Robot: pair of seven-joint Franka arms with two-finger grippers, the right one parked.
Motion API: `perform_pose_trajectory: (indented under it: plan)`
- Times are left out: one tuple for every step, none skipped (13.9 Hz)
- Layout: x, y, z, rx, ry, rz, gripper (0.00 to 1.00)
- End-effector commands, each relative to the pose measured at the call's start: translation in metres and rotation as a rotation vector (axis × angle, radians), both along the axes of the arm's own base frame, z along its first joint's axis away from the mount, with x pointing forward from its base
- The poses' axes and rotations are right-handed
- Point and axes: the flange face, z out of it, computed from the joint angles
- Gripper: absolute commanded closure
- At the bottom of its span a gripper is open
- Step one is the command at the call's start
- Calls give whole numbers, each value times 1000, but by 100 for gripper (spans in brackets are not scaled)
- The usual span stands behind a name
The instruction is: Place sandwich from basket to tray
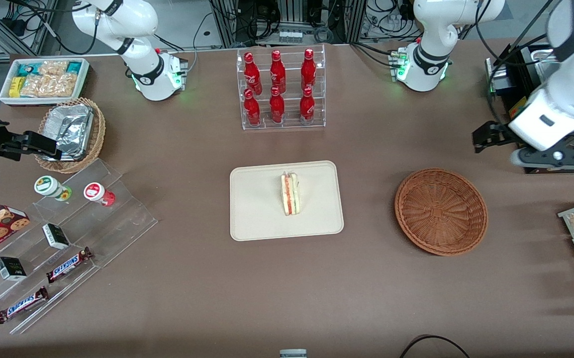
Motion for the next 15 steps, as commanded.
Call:
perform_pose_trajectory:
  plan:
    - [-13, 9, 5, -29, -1, -11, 0]
    - [-12, 10, 5, -33, -4, -10, 0]
    - [-12, 9, 7, -34, -7, -10, 0]
    - [-12, 9, 9, -36, -8, -8, 0]
    - [-12, 15, 10, -36, -10, 2, 0]
    - [-12, 23, 10, -34, -7, 16, 0]
    - [-14, 26, 13, -34, -10, 19, 0]
    - [-15, 29, 16, -34, -12, 15, 0]
    - [-15, 30, 20, -36, -19, 2, 0]
    - [-13, 30, 25, -34, -19, 2, 0]
    - [-11, 31, 31, -28, -21, 2, 0]
    - [-10, 29, 30, -30, -11, 1, 0]
    - [-9, 28, 31, -25, -12, 5, 0]
    - [-9, 27, 32, -31, -14, 8, 0]
    - [-9, 28, 34, -28, -18, 13, 0]
